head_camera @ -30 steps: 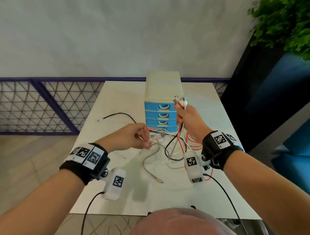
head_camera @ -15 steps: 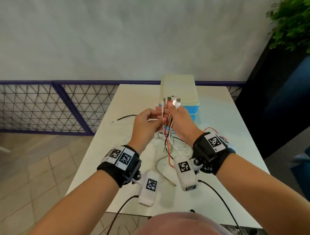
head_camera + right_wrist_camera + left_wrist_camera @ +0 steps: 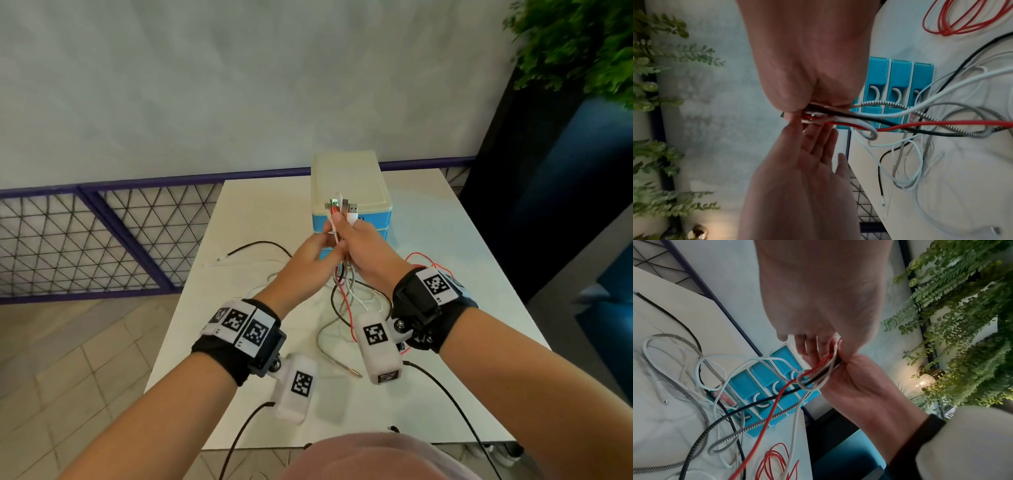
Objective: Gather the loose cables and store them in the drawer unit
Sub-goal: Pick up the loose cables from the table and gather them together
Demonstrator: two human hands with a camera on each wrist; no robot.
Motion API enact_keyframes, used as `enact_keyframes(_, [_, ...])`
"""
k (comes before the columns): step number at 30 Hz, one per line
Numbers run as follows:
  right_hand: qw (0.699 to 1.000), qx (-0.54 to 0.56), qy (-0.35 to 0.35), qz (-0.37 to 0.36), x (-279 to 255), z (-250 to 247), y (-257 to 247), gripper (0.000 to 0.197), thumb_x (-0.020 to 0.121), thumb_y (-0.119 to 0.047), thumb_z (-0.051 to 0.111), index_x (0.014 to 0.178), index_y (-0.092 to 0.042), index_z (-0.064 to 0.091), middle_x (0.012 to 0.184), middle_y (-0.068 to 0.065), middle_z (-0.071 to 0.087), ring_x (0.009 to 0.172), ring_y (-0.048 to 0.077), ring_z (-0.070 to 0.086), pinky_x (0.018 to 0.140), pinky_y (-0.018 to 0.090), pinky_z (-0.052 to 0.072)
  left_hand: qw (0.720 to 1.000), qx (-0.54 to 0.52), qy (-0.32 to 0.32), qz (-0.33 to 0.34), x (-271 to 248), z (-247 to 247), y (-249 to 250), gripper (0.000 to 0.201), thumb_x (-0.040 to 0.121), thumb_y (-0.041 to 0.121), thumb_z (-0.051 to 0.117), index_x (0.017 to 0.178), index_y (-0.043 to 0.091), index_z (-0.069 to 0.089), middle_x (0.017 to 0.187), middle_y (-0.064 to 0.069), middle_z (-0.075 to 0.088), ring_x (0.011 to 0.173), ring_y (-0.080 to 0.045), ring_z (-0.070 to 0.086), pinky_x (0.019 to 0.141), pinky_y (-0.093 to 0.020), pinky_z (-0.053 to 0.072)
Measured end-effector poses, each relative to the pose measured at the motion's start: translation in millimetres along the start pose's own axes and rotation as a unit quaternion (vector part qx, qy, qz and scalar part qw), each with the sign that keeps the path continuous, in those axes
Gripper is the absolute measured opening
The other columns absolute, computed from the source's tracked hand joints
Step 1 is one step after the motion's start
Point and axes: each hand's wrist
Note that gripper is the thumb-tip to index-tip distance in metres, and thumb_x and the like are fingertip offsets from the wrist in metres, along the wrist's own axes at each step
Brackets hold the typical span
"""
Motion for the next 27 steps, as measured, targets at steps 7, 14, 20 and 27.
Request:
enact_keyframes(7, [0.999,-0.033,-0.023,0.021,-11,-6,-9,0.033,0.100,-0.040,0.043,0.089,-0.017,0.064,0.079,0.000,0.061,0.074,0.015,0.058,0.063,0.025,0.045,0.996,0.000,-0.087,0.033,4,-1,-4,0.015,0.098,0.019,0.045,0.103,0.013,0.057,0.092,-0.007,0.067,0.085,-0.013,0.064,0.083,-0.030,0.052])
enact_keyframes(14, [0.996,0.046,0.033,-0.062,-6,-9,-15,0.038,0.105,-0.034,0.032,0.099,-0.003,0.054,0.109,0.015,0.072,0.101,0.020,0.070,0.089,0.024,0.053,0.979,0.126,-0.104,0.126,-1,10,-16,0.022,0.100,0.031,0.038,0.088,0.017,0.051,0.066,0.004,0.064,0.059,-0.018,0.057,0.063,-0.030,0.047])
enact_keyframes(20, [0.984,0.152,0.058,-0.072,-6,-12,-23,0.034,0.104,-0.036,0.034,0.080,-0.016,0.047,0.053,-0.008,0.037,0.042,0.008,0.034,0.043,0.022,0.034,0.961,0.214,-0.136,0.107,-4,14,-54,0.030,0.100,0.036,0.035,0.078,0.020,0.046,0.065,0.003,0.060,0.060,-0.015,0.058,0.064,-0.023,0.047])
enact_keyframes(27, [0.970,0.220,0.075,-0.070,0,-25,-40,0.034,0.103,-0.040,0.036,0.080,-0.017,0.046,0.052,-0.010,0.032,0.040,0.005,0.024,0.036,0.018,0.022,0.943,0.279,-0.180,-0.014,-18,6,-120,0.024,0.099,0.034,0.035,0.093,0.015,0.049,0.082,-0.006,0.065,0.081,-0.027,0.062,0.080,-0.039,0.048])
Point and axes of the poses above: each hand's wrist, its own x-axis towards the middle knuckle, its own z-axis out of the palm, y = z × x
